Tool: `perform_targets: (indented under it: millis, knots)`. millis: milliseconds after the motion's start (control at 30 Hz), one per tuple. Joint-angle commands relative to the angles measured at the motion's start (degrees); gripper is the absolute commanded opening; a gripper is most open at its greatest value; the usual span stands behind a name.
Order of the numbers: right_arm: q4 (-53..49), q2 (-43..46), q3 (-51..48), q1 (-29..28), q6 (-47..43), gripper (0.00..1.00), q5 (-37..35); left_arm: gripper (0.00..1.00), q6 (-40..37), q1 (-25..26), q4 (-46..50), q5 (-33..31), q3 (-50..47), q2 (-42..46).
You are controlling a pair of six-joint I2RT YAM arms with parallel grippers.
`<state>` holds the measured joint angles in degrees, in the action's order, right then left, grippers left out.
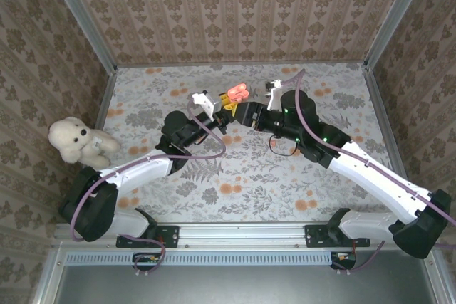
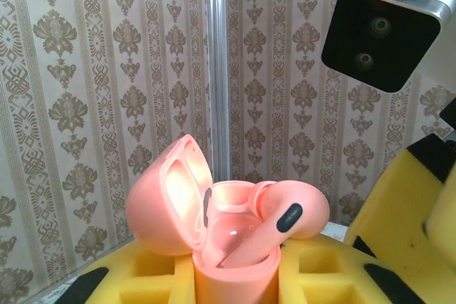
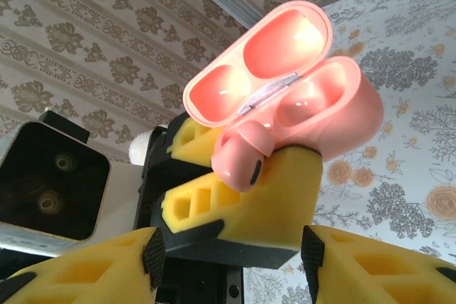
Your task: Insert the wireless bluetooth earbuds into the charging case
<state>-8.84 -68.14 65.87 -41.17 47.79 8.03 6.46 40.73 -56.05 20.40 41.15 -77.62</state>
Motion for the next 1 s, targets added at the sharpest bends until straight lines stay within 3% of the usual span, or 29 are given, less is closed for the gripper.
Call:
perform_targets:
  millis: [0, 300, 967]
  knots:
    - [1.8, 0.0, 3.0, -0.3, -0.6, 0.56, 0.9, 0.0, 1.0, -0.5, -2.7, 1.3, -0.6, 0.2]
    - [-1.6, 1.9, 5.1, -0.3, -3.3, 0.56, -1.9, 0.0, 1.2, -0.5, -2.8, 1.4, -0.7, 0.0]
    - [0.1, 0.3, 4.5, -0.3, -2.0, 0.55, -0.9, 0.0, 1.5, -0.4, -2.8, 1.5, -0.2, 0.0]
